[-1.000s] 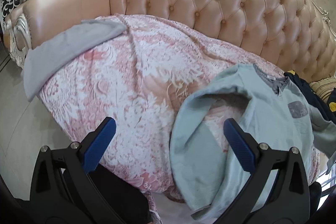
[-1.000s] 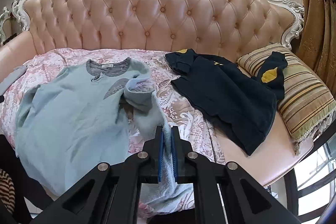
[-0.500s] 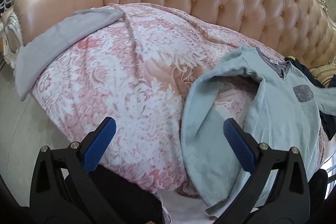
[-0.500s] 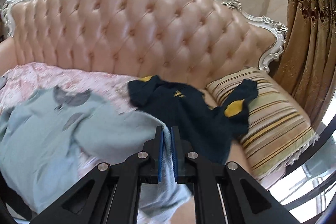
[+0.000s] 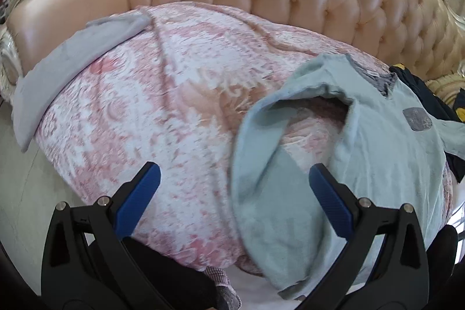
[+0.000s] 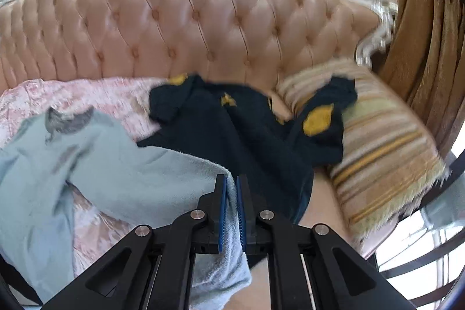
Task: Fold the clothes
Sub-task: 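Pull the grasped sleeve with the right gripper to flatten the shirt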
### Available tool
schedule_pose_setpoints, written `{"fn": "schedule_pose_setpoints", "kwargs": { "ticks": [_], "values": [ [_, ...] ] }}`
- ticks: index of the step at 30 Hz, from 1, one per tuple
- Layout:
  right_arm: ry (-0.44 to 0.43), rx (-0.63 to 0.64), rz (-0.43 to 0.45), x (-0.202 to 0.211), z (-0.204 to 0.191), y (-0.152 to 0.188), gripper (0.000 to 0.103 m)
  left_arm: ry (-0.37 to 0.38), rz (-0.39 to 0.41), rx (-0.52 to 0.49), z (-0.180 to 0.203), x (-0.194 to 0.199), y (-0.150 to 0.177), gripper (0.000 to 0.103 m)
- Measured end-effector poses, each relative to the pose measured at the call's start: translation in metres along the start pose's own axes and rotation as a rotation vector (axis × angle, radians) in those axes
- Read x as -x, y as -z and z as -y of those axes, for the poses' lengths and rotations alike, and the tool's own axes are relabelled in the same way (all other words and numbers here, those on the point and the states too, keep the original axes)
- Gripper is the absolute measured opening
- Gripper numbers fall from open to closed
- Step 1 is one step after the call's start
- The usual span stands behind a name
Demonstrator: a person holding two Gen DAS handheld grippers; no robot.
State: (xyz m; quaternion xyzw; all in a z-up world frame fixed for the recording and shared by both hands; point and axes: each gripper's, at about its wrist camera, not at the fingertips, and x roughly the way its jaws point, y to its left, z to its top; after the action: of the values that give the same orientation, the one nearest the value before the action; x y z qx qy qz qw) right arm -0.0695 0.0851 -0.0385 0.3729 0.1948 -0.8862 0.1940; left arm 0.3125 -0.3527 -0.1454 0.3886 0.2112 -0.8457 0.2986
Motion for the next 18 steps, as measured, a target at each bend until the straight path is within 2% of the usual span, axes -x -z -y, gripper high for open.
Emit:
{"fn": "schedule_pose_setpoints", "kwargs": {
  "ticks": [7,10,13,14,15,16,17,18],
  "values": [
    [0.033,-0.103,-0.141,-0.061,0.034,0.038,0.007,0.024,0.022,-0.073,0.034,-0.002,-0.018,0.102],
    [0.051,-0.132,-0.132,-0.063,0.045,0.040,0.007,0.018,0.015,-0.084,0.039,-0.003,-0.020,0.102],
    [0.053,-0.123,-0.082,-0.049,0.052,0.027,0.007,0.022,0.007,-0.088,0.046,-0.005,-0.021,0.102],
    [0.026,-0.123,-0.073,-0.045,0.053,0.023,0.007,0.028,0.007,-0.088,0.050,-0.005,-0.021,0.102],
    [-0.057,-0.134,-0.079,-0.044,0.052,0.020,0.009,0.044,0.007,-0.088,0.058,-0.005,-0.020,0.102],
    [-0.139,-0.141,-0.095,-0.045,0.050,0.019,0.013,0.060,0.003,-0.095,0.067,-0.006,-0.020,0.102],
    [-0.206,-0.138,-0.137,-0.050,0.046,0.021,0.028,0.077,0.000,-0.111,0.078,-0.007,-0.019,0.102],
    [-0.224,-0.126,-0.176,-0.056,0.042,0.027,0.047,0.091,-0.002,-0.130,0.088,-0.007,-0.019,0.102]
  ]
}}
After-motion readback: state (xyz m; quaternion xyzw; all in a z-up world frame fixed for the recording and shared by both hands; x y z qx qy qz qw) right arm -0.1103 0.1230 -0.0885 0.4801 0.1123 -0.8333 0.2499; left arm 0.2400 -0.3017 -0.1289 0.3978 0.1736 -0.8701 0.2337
